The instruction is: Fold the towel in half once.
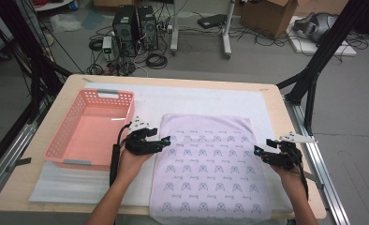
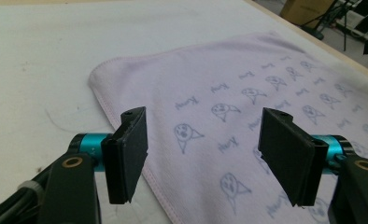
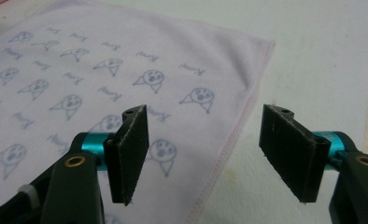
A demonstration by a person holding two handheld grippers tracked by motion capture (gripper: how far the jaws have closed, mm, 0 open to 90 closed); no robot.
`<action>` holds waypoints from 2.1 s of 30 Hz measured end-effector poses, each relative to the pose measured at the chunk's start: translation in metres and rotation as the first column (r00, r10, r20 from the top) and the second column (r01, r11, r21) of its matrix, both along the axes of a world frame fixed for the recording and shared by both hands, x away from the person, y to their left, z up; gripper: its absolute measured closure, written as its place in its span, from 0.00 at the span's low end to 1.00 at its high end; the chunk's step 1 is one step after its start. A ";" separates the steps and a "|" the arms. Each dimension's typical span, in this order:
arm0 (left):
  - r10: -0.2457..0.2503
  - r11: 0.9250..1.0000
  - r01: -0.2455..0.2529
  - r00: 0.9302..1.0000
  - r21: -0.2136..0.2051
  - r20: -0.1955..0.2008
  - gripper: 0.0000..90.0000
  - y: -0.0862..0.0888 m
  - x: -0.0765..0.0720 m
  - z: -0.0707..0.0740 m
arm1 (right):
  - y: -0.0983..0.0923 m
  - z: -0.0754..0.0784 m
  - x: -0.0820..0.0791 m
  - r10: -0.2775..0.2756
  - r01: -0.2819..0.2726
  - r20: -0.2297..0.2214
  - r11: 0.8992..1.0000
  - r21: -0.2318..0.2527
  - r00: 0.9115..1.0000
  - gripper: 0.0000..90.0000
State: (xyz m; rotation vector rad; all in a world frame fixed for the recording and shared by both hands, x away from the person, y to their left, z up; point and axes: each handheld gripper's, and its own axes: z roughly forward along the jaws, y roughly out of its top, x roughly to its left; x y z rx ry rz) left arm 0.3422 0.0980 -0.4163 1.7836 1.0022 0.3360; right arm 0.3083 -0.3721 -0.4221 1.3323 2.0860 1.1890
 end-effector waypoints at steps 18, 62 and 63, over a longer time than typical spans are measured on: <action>0.124 0.967 -0.108 0.991 0.231 -0.053 0.47 -0.021 0.044 -0.035 | 0.009 -0.019 0.056 -0.083 0.074 -0.110 0.993 -0.087 0.990 0.50; 0.170 0.984 -0.172 0.984 -0.043 -0.047 0.96 0.001 0.061 0.023 | 0.005 0.038 0.076 -0.099 0.096 0.047 0.994 0.050 0.994 0.98; 0.164 0.985 -0.166 0.985 -0.048 -0.044 0.96 0.001 0.057 0.022 | 0.005 0.038 0.074 -0.092 0.090 0.044 0.995 0.049 0.995 0.98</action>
